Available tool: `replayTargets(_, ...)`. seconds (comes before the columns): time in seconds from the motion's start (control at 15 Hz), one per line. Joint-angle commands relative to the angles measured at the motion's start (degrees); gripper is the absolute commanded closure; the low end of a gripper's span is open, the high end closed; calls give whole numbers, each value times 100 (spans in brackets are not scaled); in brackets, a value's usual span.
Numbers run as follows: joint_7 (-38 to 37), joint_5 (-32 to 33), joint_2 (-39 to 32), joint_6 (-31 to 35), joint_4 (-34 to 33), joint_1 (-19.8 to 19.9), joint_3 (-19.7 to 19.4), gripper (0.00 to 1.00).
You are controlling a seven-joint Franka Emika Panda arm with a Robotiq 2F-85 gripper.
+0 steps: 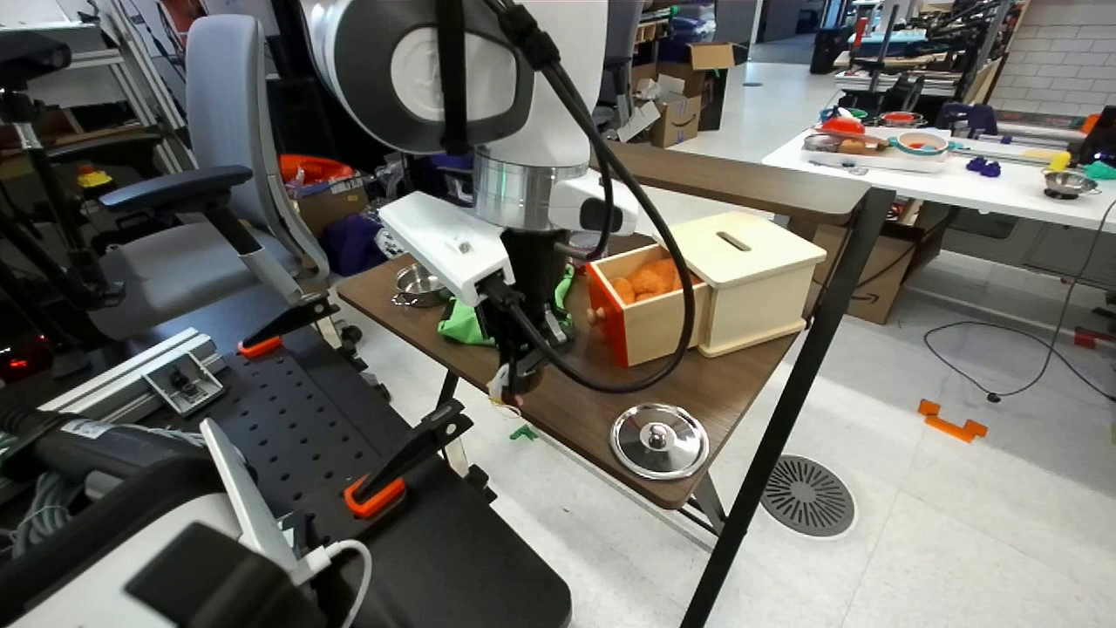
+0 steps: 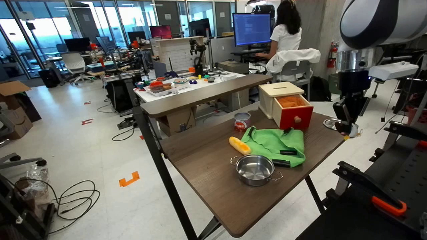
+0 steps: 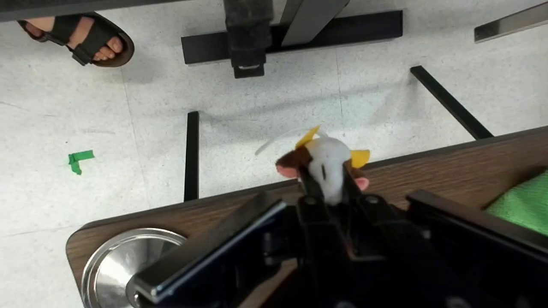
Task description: Remove the brown plush toy from the red drawer.
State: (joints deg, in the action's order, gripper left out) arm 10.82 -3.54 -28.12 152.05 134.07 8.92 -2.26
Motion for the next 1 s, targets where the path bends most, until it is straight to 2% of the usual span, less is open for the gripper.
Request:
replayTargets(0.0,-102,100,-383,198,-301,6,-55,97)
replayTargets(0.6,-244,91,-922,363,-794,-43,-23,97)
replayTargets(0.67,-266,97,-943,387,-825,-57,-30,93)
replayTargets(0.73,-291,89,-968,412,-856,-60,-32,62)
replayTargets(0.8,-347,111,-987,477,-881,-98,-70,60)
replayTargets(0.93,-387,93,-980,511,-910,-91,-58,45)
